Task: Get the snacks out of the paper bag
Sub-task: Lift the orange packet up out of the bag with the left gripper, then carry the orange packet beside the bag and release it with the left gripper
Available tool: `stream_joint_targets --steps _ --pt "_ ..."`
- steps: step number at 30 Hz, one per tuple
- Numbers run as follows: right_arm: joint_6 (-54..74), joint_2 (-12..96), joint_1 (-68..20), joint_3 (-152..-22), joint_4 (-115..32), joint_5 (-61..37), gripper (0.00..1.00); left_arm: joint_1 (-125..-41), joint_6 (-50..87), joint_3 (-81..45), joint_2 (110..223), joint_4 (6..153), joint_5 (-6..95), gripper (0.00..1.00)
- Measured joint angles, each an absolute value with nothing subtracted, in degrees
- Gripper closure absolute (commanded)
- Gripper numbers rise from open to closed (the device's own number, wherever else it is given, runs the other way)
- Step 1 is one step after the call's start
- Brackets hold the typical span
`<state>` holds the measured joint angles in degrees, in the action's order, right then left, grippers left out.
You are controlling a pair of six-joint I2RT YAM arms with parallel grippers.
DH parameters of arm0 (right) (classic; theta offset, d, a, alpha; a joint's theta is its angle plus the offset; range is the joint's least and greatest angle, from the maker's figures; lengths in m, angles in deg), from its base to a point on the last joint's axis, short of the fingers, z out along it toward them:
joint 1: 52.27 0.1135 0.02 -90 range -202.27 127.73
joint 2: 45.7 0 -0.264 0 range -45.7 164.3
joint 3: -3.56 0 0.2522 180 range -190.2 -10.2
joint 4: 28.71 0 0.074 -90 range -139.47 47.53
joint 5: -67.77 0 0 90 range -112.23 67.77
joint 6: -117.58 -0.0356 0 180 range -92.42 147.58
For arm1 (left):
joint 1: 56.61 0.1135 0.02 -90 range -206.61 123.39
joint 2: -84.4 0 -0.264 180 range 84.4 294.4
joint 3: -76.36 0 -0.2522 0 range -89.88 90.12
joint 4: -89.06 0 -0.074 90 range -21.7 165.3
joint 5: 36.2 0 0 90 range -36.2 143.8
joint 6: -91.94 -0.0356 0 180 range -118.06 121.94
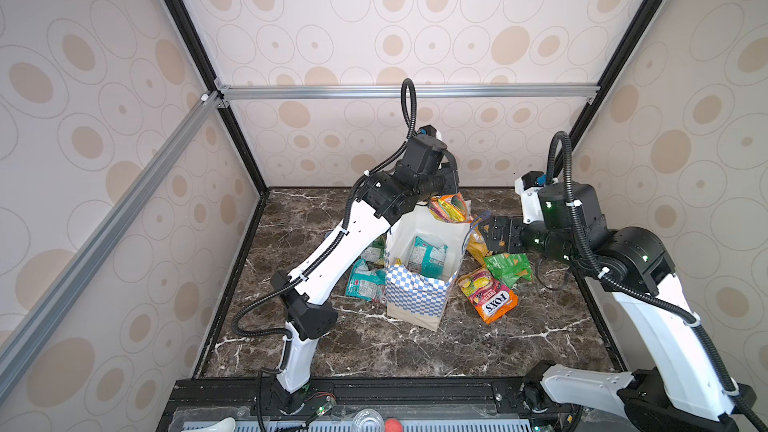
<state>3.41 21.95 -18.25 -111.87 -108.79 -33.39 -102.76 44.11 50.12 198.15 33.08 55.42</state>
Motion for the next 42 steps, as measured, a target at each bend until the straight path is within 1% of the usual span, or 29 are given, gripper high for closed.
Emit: stream_joint_targets --steps 5,10,16,20,23,25,32,38,42 --pt "3.4 22.0 -18.2 -111.9 -108.6 -33.4 0.00 -102.7 44.1 50.1 197.3 35.9 55.8 1.00" --pt "3.4 21.9 -18.3 -111.9 -108.4 -33.4 0.00 -102.7 42.8 50.1 195.4 37.0 58.4 1.00" --pt "3.4 21.9 -18.3 -111.9 -108.4 -33.2 0.00 -102.7 39.7 49.9 190.6 37.1 64.4 1.00" --pt "3.4 21.9 -18.3 -111.9 -108.2 -33.0 0.00 -102.7 37.8 46.0 184.4 37.7 69.9 1.00" --pt "3.4 21.9 -18.3 -111.9 -107.8 -32.8 0.00 -101.4 37.3 39.4 177.8 38.8 73.6 1.00" --pt "3.4 21.9 -18.3 -111.9 -107.6 -32.7 0.00 -99.0 38.1 33.1 172.9 39.9 74.4 1.00" --pt "3.4 22.0 -18.3 -111.8 -107.6 -32.3 0.00 -84.8 44.7 3.8 156.0 44.7 74.5 1.00" --pt "3.4 22.0 -18.6 -111.7 -107.6 -32.1 0.00 -76.2 52.3 -15.8 146.6 47.7 69.9 1.00" --pt "3.4 22.0 -18.6 -111.6 -107.6 -31.9 0.00 -72.3 56.9 -29.4 141.2 50.5 66.9 1.00"
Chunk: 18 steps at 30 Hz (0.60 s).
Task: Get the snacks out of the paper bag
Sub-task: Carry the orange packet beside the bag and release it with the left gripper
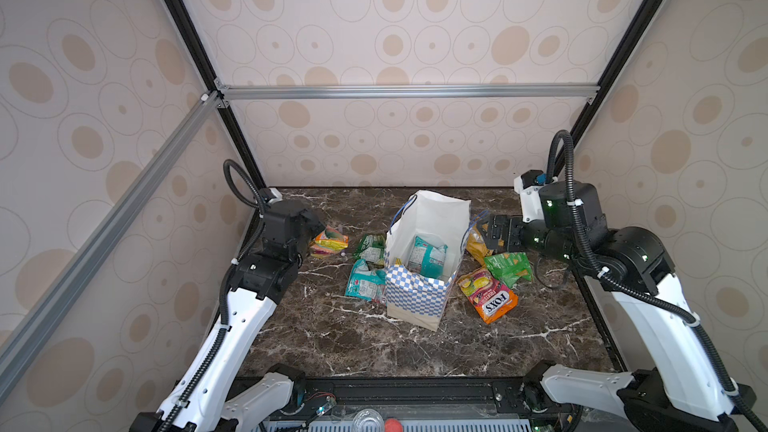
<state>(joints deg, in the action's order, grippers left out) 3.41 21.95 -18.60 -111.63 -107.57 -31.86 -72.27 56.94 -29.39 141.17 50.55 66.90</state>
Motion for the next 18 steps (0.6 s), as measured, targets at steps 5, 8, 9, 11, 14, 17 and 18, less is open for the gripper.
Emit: stream_joint_targets --steps 5,8,9,11,14,17,18 --pt "3.4 22.0 -18.6 -111.3 -107.6 -31.8 0.00 -70.1 62.3 -44.9 137.0 53.4 63.1 1.00" --pt "3.4 21.9 -18.6 -110.8 -107.6 -31.8 0.00 -69.6 65.5 -52.6 135.0 55.1 61.2 1.00" --pt "3.4 21.9 -18.6 -110.8 -107.6 -31.9 0.00 -69.5 66.6 -54.9 134.2 55.6 60.7 1.00" --pt "3.4 21.9 -18.6 -110.8 -107.6 -31.9 0.00 -69.5 68.5 -58.6 132.7 56.8 59.9 1.00" --pt "3.4 22.0 -18.6 -110.8 -107.6 -31.8 0.00 -69.4 70.6 -63.0 131.1 59.6 58.5 1.00" --pt "3.4 22.0 -18.6 -110.8 -107.6 -31.7 0.00 -69.4 72.1 -65.8 130.5 62.5 57.2 1.00" --pt "3.4 22.0 -18.6 -110.8 -107.5 -31.6 0.00 -69.3 72.4 -66.3 130.4 63.2 56.8 1.00"
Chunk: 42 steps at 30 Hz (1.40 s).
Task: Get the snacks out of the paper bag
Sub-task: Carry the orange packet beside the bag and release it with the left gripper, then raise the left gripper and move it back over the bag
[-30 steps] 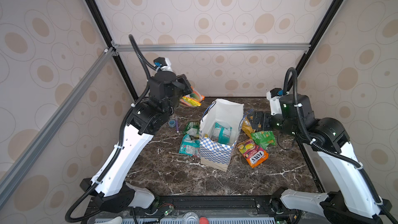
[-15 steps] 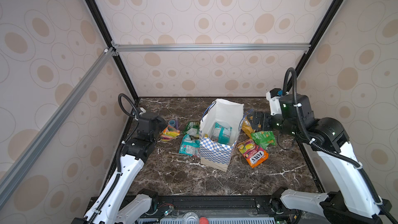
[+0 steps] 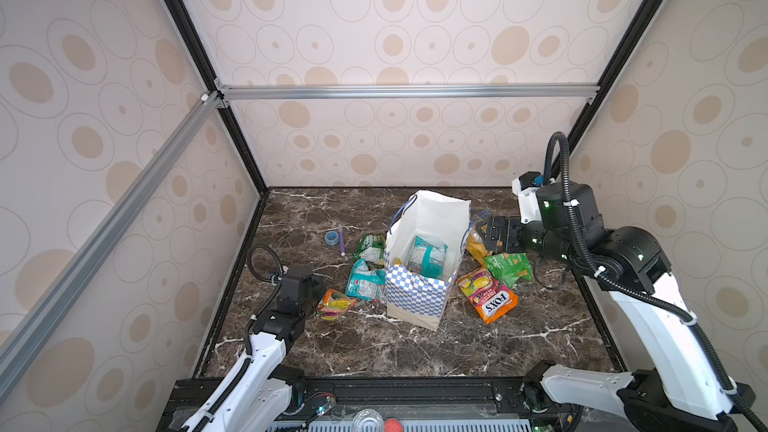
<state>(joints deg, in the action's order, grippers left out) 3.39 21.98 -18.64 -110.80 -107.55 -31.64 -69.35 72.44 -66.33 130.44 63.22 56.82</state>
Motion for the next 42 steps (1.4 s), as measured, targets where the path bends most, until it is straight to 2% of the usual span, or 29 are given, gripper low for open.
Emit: stream_joint_targets --steps 4,11,20,28,36,42 --pt "3.4 22.2 -18.6 -110.8 -107.5 -31.2 0.00 -69.3 73.1 -66.9 130.7 65.9 55.3 0.93" --pt "3.4 22.4 -18.6 -110.8 -107.5 -31.1 0.00 -70.6 74.8 -67.0 131.7 69.4 53.6 0.59" --pt "3.4 22.4 -18.7 -110.8 -107.3 -31.1 0.00 -72.0 73.8 -64.3 132.0 68.1 55.9 0.28" --pt "3.4 22.4 -18.8 -110.8 -107.1 -31.0 0.00 -72.1 69.2 -49.8 135.8 62.0 59.6 0.25" --pt "3.4 22.6 -18.9 -110.8 -107.1 -30.4 0.00 -72.8 63.7 -23.5 147.8 59.4 58.0 0.24" --pt "3.4 22.7 -18.9 -110.8 -106.8 -28.1 0.00 -78.2 60.1 -4.5 157.5 56.8 57.7 0.24"
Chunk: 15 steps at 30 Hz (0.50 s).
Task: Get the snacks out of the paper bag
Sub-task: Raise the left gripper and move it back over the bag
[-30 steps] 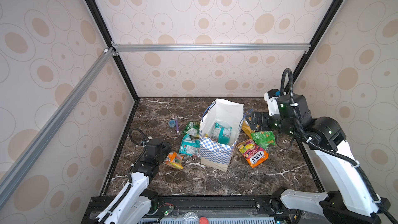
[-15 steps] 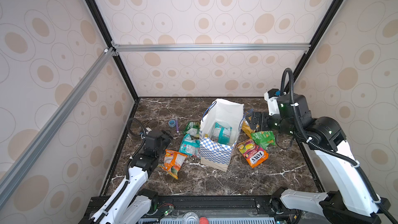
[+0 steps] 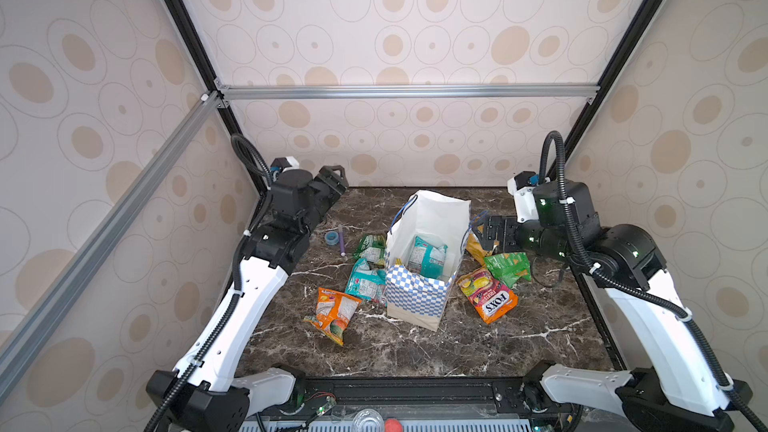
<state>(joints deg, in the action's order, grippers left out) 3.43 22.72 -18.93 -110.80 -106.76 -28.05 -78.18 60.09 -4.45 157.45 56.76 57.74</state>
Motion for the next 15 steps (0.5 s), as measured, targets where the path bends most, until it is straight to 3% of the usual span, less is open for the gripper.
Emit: stream_joint_targets --steps 15 --pt "3.6 24.0 -18.9 -110.8 -105.8 -22.0 0.00 -97.9 48.0 41.1 184.1 40.4 62.0 0.23"
